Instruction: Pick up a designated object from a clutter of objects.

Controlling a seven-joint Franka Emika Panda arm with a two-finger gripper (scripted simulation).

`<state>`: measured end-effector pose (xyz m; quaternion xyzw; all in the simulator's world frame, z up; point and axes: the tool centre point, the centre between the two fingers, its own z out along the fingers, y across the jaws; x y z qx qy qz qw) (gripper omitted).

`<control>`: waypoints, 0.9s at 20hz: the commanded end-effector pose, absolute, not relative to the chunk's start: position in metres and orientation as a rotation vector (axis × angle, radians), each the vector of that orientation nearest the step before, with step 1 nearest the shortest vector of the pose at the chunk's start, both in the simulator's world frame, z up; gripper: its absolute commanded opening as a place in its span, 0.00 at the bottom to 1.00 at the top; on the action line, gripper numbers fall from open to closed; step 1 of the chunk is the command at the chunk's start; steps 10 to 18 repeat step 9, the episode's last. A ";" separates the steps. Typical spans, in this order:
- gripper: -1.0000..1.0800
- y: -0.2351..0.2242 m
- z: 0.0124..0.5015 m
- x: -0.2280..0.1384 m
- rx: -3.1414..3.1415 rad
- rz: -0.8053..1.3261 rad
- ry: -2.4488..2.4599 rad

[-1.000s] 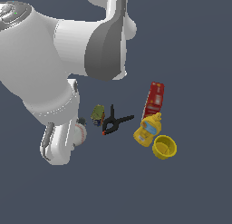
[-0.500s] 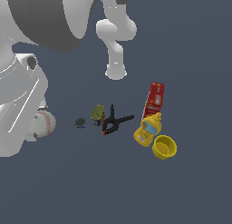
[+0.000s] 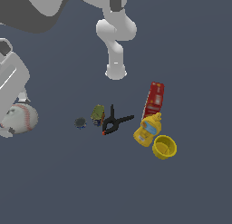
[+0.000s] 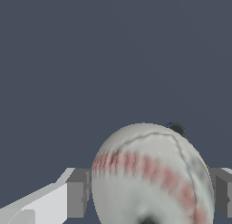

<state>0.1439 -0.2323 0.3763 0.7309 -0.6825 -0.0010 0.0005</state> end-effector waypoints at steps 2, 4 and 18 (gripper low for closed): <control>0.00 -0.237 0.383 0.145 2.297 0.000 -2.143; 0.00 -0.239 0.384 0.145 2.297 0.000 -2.143; 0.00 -0.240 0.385 0.146 2.297 0.000 -2.143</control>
